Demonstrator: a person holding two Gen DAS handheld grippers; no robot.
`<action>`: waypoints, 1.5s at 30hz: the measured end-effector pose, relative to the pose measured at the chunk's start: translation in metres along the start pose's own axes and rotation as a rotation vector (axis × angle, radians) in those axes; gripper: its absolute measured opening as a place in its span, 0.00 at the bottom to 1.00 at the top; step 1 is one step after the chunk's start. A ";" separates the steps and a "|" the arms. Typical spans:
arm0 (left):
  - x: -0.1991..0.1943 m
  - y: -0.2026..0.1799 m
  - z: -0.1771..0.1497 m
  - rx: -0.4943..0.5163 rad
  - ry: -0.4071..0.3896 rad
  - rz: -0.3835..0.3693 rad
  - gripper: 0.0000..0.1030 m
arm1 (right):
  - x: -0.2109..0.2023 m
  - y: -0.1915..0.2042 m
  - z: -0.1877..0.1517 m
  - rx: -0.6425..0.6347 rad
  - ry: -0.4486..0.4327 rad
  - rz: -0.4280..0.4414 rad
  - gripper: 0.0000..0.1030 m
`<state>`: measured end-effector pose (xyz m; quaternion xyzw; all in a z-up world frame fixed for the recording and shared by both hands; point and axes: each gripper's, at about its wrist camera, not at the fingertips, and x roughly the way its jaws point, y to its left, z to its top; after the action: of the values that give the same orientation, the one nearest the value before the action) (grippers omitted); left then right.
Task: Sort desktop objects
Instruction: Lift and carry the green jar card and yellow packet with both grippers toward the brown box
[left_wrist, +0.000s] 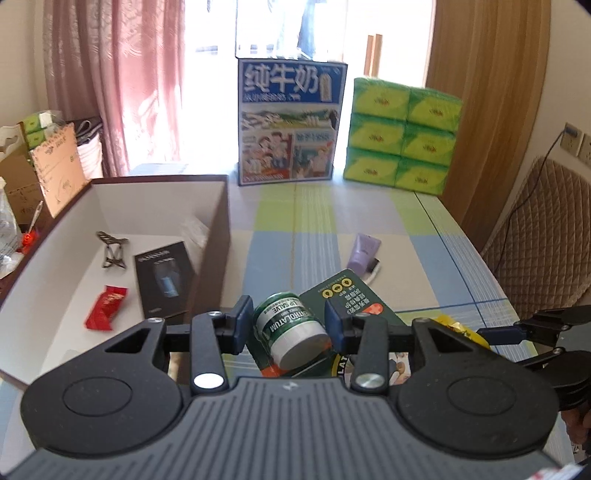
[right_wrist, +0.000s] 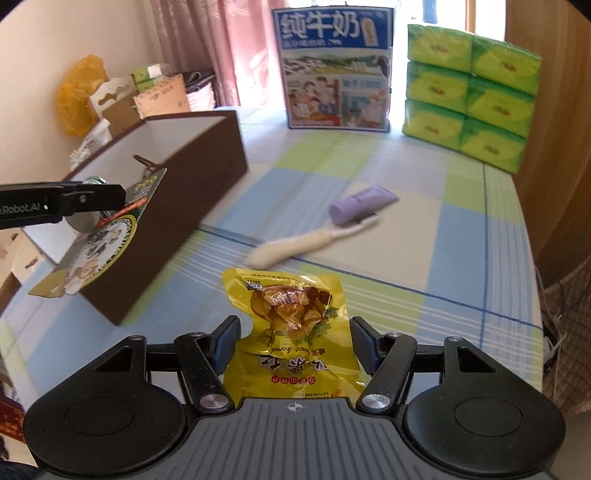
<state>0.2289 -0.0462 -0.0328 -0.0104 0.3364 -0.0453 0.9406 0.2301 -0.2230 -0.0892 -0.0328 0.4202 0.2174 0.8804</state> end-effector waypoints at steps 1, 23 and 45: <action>-0.003 0.005 0.000 -0.006 -0.002 0.004 0.36 | -0.002 0.006 0.002 -0.005 -0.005 0.007 0.60; -0.073 0.137 -0.020 -0.150 -0.057 0.148 0.36 | 0.000 0.132 0.051 -0.109 -0.060 0.223 0.60; -0.024 0.219 0.012 -0.066 -0.050 0.195 0.36 | 0.086 0.195 0.140 -0.023 -0.067 0.252 0.60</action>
<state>0.2353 0.1742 -0.0190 -0.0099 0.3134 0.0579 0.9478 0.2996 0.0178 -0.0395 0.0175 0.3890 0.3322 0.8591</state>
